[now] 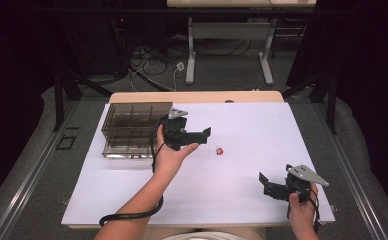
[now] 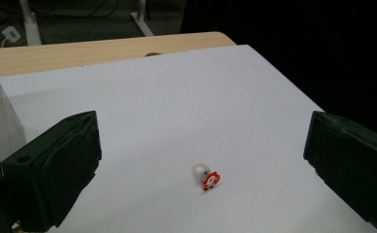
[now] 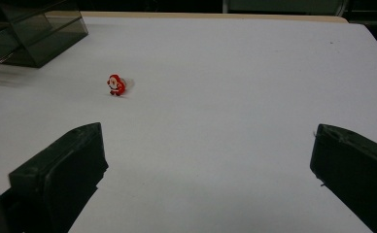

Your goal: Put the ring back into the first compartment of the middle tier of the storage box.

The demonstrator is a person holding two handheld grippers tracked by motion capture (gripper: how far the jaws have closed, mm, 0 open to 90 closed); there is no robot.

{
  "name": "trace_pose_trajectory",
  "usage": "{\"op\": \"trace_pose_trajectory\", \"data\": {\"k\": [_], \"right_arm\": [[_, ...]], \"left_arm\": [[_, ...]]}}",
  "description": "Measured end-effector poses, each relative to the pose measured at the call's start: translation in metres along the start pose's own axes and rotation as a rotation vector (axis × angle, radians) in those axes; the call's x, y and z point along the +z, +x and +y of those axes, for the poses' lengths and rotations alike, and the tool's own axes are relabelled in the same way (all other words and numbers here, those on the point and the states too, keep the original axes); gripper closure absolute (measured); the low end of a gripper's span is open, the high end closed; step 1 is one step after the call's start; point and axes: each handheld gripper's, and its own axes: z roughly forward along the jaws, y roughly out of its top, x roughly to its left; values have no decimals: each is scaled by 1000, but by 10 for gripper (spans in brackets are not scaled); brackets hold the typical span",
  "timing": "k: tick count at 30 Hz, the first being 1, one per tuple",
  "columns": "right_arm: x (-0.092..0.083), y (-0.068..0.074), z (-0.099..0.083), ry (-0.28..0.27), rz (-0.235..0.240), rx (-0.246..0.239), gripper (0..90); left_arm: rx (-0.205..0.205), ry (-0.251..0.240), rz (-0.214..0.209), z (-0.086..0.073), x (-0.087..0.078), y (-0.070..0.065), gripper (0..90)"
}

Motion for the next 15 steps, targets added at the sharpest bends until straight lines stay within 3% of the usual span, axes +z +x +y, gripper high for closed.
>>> {"op": "trace_pose_trajectory", "data": {"k": [15], "right_arm": [[1,0,0,1,7,3,0]], "left_arm": [[10,39,2,-1,31,-13,2]]}}
